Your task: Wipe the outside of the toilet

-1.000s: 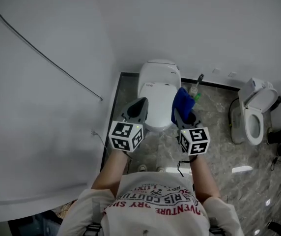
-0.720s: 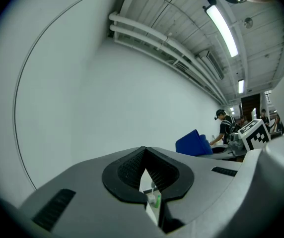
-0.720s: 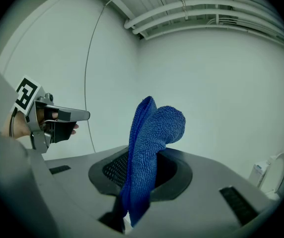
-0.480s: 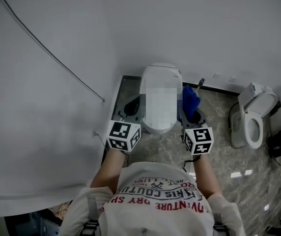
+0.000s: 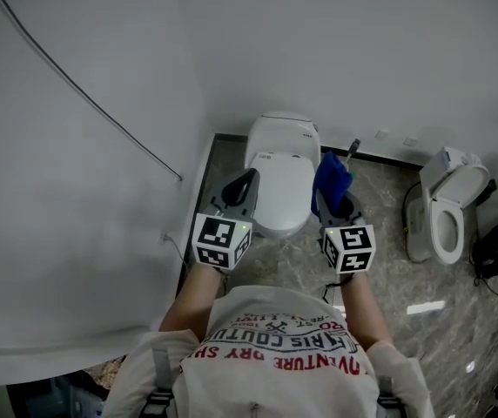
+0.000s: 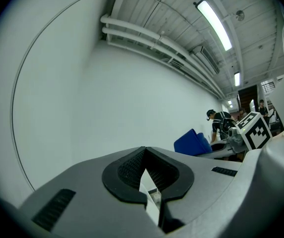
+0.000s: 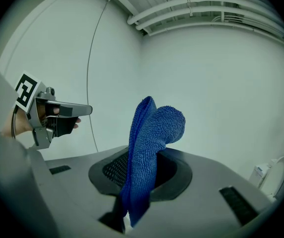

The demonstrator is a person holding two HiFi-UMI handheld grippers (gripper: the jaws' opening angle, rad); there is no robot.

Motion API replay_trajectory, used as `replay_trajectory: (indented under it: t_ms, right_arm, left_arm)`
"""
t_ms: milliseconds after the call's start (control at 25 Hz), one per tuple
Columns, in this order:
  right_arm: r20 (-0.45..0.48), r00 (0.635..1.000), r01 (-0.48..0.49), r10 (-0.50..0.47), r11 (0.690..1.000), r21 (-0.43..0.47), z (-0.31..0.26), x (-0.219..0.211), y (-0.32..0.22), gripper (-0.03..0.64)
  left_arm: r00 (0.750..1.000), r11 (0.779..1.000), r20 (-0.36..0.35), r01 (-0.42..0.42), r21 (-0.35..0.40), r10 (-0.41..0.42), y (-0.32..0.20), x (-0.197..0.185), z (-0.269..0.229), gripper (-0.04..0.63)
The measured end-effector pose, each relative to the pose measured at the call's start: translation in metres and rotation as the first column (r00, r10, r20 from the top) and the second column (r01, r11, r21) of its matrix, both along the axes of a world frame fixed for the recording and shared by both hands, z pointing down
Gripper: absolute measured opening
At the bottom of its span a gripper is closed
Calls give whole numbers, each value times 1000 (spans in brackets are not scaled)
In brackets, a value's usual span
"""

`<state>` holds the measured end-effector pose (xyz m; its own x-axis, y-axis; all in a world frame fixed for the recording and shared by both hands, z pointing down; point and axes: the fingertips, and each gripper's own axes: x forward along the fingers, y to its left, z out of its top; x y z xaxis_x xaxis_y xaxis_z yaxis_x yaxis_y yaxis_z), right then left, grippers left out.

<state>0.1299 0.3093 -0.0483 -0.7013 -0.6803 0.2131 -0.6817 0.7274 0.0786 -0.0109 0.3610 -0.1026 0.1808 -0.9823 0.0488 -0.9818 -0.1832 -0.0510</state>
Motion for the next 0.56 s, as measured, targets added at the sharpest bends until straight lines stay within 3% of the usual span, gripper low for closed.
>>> replay_trajectory:
  t_ms: [560]
  right_arm:
    - [-5,1000,-4,4,1000,-5,3,8,-3,77]
  left_arm:
    - [1000,1000,6,6,-23,-6,-5,4,9,6]
